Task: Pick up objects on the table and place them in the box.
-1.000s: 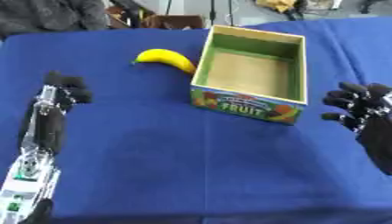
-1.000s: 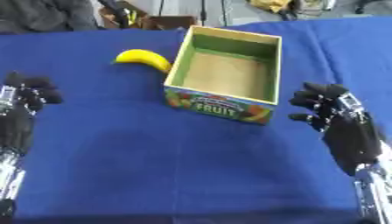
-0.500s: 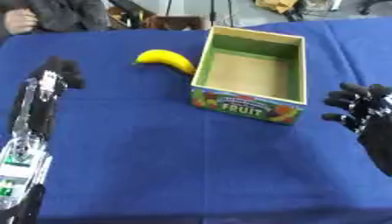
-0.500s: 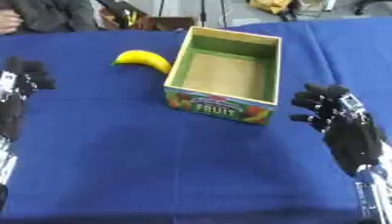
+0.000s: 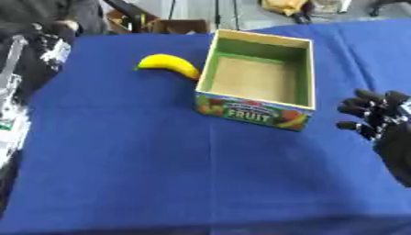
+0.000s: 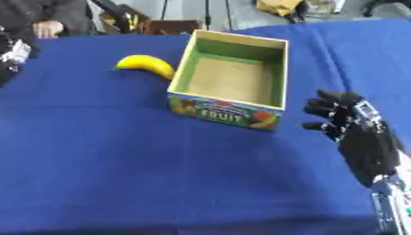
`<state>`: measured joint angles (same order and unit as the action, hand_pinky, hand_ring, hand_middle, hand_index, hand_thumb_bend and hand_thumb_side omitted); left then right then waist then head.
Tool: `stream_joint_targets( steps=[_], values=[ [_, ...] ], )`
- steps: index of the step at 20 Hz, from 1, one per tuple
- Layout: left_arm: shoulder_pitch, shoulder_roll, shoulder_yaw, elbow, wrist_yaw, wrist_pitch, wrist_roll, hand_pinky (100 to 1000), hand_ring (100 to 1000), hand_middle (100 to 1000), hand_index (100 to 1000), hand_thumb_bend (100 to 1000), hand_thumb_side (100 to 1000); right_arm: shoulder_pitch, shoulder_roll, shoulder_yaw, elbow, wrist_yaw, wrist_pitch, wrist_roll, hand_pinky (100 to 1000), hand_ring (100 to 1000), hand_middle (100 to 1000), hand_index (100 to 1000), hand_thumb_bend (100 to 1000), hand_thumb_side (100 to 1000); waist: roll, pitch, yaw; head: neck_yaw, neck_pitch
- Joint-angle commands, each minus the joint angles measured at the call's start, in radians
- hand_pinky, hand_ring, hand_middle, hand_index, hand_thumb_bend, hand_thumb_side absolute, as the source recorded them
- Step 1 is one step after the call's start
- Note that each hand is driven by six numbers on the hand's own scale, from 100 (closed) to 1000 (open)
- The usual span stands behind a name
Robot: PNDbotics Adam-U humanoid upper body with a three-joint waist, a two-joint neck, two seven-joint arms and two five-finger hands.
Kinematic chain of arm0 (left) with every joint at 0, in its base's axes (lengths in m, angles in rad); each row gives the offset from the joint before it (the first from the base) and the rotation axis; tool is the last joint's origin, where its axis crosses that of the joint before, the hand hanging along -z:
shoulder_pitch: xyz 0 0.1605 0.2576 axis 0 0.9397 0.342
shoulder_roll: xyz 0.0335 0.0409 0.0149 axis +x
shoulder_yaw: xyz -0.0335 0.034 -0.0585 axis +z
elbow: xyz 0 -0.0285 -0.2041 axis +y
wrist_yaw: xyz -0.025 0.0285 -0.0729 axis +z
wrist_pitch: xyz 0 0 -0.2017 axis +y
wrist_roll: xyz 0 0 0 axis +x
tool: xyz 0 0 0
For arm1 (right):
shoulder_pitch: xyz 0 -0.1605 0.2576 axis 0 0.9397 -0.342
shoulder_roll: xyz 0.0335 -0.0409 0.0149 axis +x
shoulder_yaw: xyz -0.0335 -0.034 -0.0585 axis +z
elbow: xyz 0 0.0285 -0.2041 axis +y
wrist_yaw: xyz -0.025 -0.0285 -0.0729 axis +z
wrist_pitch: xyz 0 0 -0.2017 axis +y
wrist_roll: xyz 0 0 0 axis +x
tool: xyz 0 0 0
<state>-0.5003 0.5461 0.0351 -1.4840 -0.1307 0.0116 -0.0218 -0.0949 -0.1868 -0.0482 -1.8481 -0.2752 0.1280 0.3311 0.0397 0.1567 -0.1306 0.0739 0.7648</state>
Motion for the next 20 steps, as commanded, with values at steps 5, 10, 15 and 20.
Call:
stream_joint_targets(
  steps=[5,10,15,20],
  values=[
    [-0.185,0.131,-0.121,0.183,-0.124,-0.016,-0.121,672,674,673,784,500,305,-0.004,-0.020,0.012,-0.021,-0.004,0.000,0.016,731,834,746,861,100,844,0.007,-0.018,-0.026,0.014,0.005],
    [-0.302,0.126,-0.186,0.316,-0.206,-0.019,-0.203,681,689,690,804,511,280,-0.006,-0.025,0.020,-0.022,-0.003,0.001,0.026,731,834,746,861,100,844,0.014,-0.016,-0.050,0.018,0.005],
    [-0.387,0.090,-0.184,0.455,-0.291,-0.031,-0.272,686,685,679,798,488,258,-0.010,-0.031,0.030,-0.024,-0.002,0.000,0.037,731,835,746,861,100,844,0.019,-0.012,-0.078,0.025,0.005],
    [-0.436,0.064,-0.182,0.587,-0.372,-0.074,-0.236,694,688,673,794,458,230,-0.017,-0.037,0.043,-0.027,-0.001,-0.002,0.051,732,836,747,861,100,845,0.022,-0.004,-0.112,0.035,0.005]
  ],
)
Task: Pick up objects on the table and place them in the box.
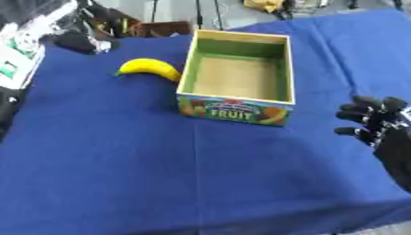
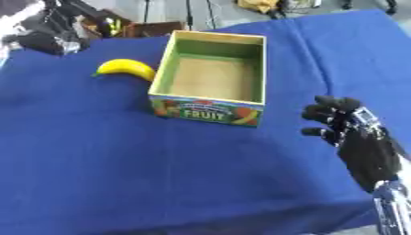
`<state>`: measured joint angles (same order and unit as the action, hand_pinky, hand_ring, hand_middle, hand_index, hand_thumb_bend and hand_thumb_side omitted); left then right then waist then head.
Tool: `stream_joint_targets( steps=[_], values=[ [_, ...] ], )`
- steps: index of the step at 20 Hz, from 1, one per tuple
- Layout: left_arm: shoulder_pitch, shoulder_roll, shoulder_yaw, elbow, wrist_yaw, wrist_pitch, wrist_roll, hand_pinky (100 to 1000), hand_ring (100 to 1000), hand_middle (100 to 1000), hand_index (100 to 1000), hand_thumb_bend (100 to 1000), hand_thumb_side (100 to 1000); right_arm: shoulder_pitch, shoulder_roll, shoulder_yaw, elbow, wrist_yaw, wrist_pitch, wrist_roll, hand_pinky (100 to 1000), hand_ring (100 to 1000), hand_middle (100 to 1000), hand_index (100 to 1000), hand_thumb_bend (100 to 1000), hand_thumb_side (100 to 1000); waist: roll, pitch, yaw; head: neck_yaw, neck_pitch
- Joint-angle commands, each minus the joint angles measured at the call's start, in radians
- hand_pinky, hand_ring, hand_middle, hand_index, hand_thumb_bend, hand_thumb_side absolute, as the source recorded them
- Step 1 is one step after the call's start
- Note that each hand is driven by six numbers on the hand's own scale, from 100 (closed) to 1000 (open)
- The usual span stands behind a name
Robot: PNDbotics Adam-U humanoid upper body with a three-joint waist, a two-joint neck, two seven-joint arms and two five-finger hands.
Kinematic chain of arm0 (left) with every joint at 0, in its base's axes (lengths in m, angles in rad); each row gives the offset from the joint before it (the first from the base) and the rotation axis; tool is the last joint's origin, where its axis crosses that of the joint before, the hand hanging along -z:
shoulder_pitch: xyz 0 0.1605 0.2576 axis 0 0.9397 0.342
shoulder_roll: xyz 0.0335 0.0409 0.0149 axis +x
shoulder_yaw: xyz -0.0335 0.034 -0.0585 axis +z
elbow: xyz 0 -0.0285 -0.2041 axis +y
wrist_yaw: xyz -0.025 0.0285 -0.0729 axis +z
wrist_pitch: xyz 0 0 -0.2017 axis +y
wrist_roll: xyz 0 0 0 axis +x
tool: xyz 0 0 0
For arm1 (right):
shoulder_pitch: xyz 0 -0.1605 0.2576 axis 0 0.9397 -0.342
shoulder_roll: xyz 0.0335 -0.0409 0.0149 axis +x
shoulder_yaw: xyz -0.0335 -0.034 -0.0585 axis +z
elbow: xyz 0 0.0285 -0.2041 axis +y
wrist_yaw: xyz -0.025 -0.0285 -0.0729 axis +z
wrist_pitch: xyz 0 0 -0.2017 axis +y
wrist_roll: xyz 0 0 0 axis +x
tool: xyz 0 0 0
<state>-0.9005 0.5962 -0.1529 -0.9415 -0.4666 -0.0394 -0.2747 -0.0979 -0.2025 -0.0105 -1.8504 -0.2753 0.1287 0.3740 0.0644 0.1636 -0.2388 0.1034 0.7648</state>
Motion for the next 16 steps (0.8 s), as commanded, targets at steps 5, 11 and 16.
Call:
stream_joint_targets(
  steps=[5,11,16],
  values=[
    [-0.061,0.003,0.008,0.135,-0.115,-0.067,0.078,709,713,693,800,408,205,-0.019,-0.022,0.015,-0.030,0.002,-0.005,0.021,732,836,747,862,100,846,-0.001,0.003,-0.034,0.015,0.005],
    [-0.057,-0.020,0.032,0.156,-0.220,-0.084,0.110,725,736,710,802,377,193,-0.022,-0.017,0.020,-0.034,0.011,-0.009,0.029,733,837,747,862,100,847,-0.002,0.022,-0.059,0.021,0.005],
    [-0.054,-0.045,0.054,0.150,-0.308,-0.107,0.130,731,746,726,798,373,180,-0.028,-0.010,0.022,-0.035,0.022,-0.010,0.032,733,837,747,862,100,848,0.000,0.043,-0.069,0.020,0.005]
  ],
)
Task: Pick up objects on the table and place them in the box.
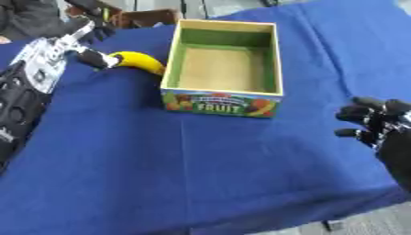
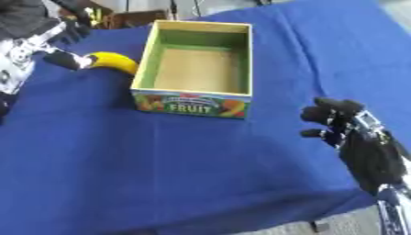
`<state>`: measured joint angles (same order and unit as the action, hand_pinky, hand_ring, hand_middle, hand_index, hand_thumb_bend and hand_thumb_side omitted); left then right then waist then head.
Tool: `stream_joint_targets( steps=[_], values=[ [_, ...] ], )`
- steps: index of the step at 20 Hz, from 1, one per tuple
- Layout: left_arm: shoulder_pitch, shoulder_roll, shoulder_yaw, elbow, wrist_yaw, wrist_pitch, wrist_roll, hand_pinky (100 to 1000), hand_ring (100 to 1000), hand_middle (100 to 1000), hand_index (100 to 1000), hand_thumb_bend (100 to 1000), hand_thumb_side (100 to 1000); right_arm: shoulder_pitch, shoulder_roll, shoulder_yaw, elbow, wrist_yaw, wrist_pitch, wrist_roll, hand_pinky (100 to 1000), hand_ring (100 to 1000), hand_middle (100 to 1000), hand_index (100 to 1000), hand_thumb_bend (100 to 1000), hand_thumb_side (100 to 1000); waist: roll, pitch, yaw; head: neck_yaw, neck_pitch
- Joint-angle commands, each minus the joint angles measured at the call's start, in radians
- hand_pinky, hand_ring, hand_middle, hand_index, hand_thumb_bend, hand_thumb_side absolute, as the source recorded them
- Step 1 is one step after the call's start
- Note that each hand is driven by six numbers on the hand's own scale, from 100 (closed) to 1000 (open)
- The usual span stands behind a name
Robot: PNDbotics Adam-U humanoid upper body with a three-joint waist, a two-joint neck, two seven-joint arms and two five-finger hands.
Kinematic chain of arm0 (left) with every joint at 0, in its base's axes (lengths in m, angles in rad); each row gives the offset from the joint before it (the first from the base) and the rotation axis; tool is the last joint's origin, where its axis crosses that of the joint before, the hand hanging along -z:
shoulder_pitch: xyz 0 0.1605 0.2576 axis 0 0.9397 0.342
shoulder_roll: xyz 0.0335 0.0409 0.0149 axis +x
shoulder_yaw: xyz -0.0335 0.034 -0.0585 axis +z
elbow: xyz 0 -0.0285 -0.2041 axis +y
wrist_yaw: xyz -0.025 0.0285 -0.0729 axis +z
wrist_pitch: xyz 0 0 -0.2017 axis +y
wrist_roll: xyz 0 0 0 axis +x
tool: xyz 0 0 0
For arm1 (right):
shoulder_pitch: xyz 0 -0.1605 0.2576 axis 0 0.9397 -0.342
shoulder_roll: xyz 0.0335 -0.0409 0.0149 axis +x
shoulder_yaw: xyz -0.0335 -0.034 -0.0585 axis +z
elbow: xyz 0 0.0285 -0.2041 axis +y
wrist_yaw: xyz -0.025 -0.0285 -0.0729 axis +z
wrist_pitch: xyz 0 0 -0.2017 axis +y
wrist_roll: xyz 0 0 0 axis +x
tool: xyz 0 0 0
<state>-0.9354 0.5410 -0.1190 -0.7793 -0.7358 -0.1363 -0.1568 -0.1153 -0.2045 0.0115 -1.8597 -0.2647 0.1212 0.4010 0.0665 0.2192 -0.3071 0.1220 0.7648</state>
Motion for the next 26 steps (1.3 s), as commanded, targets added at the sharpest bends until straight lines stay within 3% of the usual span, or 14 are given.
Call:
stream_joint_targets(
  steps=[1,5,15,22,26],
  values=[
    [-0.018,0.004,0.024,-0.013,-0.058,-0.016,0.013,730,744,724,798,375,180,-0.012,-0.007,0.000,-0.026,0.013,-0.003,0.006,733,837,747,862,100,847,-0.002,-0.010,-0.001,0.001,0.005],
    [-0.014,-0.015,0.035,-0.010,-0.130,-0.037,-0.005,719,720,704,801,409,178,-0.015,-0.003,0.001,-0.027,0.017,-0.003,0.007,733,837,747,862,100,848,-0.002,-0.004,-0.001,0.001,0.005],
    [-0.002,-0.049,0.075,0.006,-0.303,-0.080,-0.006,615,607,612,776,377,167,-0.012,0.000,0.001,-0.025,0.016,-0.002,0.007,733,837,747,862,100,847,-0.006,-0.007,0.000,0.001,0.005],
    [-0.001,-0.069,0.115,0.017,-0.410,-0.110,0.016,549,526,546,745,287,155,-0.011,0.001,-0.001,-0.024,0.014,-0.001,0.007,733,837,747,862,100,846,-0.008,-0.011,0.003,-0.001,0.005],
    [0.001,-0.071,0.125,0.018,-0.402,-0.113,0.037,477,462,452,669,137,149,-0.010,0.002,-0.001,-0.024,0.012,0.000,0.007,733,837,747,862,100,846,-0.010,-0.014,0.006,-0.003,0.005]
  ],
)
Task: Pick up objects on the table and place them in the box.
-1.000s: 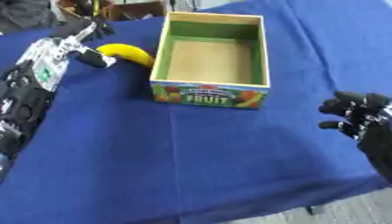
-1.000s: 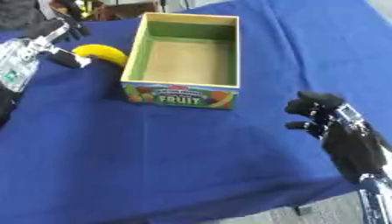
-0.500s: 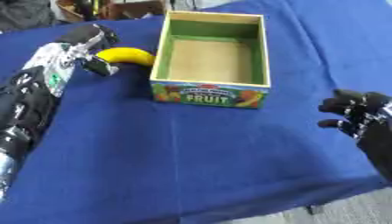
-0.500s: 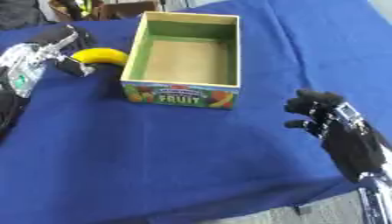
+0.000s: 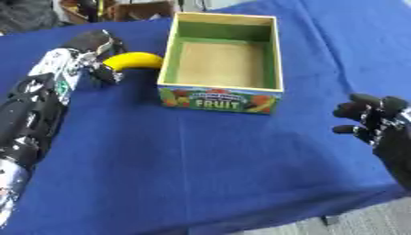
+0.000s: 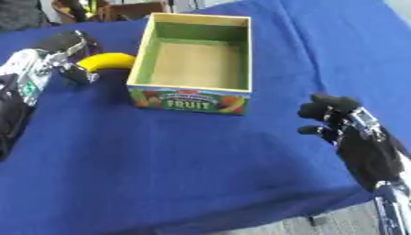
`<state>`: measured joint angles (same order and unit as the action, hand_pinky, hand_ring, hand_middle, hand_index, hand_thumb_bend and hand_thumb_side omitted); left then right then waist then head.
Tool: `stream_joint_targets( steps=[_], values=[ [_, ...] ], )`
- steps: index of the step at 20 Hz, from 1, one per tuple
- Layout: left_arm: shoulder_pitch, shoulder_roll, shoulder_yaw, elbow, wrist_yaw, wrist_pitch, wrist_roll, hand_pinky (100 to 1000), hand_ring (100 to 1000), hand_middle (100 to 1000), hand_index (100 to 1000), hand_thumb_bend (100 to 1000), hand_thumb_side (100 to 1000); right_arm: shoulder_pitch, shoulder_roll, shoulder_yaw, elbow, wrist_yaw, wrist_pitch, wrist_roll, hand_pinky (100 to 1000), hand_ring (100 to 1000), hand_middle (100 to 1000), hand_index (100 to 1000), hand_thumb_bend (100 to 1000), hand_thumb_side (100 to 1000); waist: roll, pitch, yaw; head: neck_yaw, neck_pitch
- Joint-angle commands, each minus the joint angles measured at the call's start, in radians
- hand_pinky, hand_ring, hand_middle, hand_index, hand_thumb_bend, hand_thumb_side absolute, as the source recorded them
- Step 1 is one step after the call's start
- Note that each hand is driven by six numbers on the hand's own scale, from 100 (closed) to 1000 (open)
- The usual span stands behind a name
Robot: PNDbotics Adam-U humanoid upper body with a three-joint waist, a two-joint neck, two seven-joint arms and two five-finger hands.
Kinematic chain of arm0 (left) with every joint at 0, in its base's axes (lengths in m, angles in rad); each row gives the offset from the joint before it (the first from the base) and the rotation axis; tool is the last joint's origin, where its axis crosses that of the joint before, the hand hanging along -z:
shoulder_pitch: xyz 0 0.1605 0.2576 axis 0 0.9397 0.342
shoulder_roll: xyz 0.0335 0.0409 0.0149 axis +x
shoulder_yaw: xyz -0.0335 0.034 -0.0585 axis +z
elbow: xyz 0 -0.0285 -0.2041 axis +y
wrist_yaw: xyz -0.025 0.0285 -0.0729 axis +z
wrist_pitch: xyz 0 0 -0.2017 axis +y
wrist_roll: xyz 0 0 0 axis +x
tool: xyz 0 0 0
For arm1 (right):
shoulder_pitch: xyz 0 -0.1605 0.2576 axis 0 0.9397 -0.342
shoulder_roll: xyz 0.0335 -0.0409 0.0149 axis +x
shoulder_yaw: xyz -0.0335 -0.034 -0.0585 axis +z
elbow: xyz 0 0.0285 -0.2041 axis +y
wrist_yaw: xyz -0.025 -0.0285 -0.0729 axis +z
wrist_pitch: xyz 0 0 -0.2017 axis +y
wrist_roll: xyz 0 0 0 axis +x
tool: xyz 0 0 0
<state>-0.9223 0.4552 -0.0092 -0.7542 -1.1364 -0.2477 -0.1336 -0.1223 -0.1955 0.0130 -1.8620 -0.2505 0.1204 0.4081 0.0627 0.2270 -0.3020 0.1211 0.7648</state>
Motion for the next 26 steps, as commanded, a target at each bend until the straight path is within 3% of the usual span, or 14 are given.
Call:
stream_joint_targets(
  steps=[1,7,26],
  values=[
    [-0.011,0.014,0.016,-0.008,0.008,-0.001,0.020,468,453,439,661,122,150,-0.002,-0.007,-0.003,-0.021,-0.003,0.001,0.000,733,837,747,862,100,845,-0.007,-0.023,0.002,-0.002,0.005],
    [-0.004,0.015,0.022,-0.018,0.091,0.007,0.050,414,378,359,582,100,174,0.001,-0.006,-0.004,-0.021,-0.006,0.000,-0.002,733,838,747,862,100,845,-0.013,-0.029,0.007,-0.005,0.005],
    [0.003,0.052,0.007,-0.197,0.419,0.022,0.016,394,344,308,527,100,235,0.016,-0.016,-0.005,-0.020,-0.028,-0.002,-0.003,734,839,748,863,100,844,-0.031,-0.066,0.031,-0.017,0.005]
  ],
)
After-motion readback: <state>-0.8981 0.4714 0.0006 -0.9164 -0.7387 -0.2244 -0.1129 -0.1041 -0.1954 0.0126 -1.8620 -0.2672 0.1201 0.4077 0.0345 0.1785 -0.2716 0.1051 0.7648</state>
